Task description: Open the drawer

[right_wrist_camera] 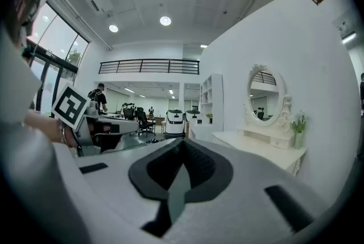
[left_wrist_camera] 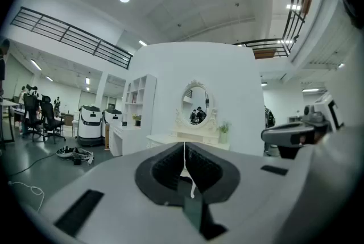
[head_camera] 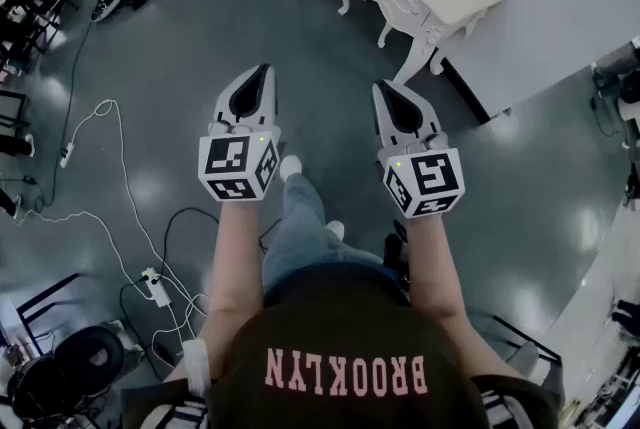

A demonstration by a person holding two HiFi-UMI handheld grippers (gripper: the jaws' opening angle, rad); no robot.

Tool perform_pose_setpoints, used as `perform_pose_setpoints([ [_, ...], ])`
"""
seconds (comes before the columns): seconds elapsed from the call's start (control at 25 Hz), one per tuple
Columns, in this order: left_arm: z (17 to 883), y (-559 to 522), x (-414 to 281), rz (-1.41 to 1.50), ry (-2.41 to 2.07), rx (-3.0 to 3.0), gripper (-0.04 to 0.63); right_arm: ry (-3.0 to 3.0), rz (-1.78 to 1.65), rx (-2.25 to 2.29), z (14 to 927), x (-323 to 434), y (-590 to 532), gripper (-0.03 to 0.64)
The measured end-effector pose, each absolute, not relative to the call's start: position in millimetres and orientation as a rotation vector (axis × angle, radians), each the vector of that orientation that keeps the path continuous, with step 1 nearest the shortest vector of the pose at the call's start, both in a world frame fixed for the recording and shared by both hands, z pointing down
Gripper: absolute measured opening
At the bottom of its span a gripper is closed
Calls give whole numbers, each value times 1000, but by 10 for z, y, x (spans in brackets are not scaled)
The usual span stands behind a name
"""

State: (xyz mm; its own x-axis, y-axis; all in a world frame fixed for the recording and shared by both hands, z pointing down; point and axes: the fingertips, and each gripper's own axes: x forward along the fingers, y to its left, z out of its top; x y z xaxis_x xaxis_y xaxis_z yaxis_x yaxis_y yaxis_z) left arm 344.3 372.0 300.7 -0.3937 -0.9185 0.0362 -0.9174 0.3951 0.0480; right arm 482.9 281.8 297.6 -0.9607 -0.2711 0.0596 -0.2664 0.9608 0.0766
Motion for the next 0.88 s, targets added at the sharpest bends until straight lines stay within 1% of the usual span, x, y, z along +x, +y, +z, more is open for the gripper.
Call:
perform_pose_setpoints([
  [0.24, 2981, 3660, 3348, -42, -2588, 1701, 6, -3037, -130, 422, 2987, 4783, 2747, -5],
  [0.44, 2986, 3496, 3159, -30, -2575, 1728, 6, -3030, -128, 440, 3003, 4586, 2589, -5],
  [0.6, 2992, 3257, 2838, -23, -2570, 1731, 6, -3027, -131, 432, 3012, 4274, 2369, -5],
  [0.88, 2901, 2811, 2059, -27, -2559, 1743, 6, -3030, -108, 501, 2938, 3562, 1904, -5],
])
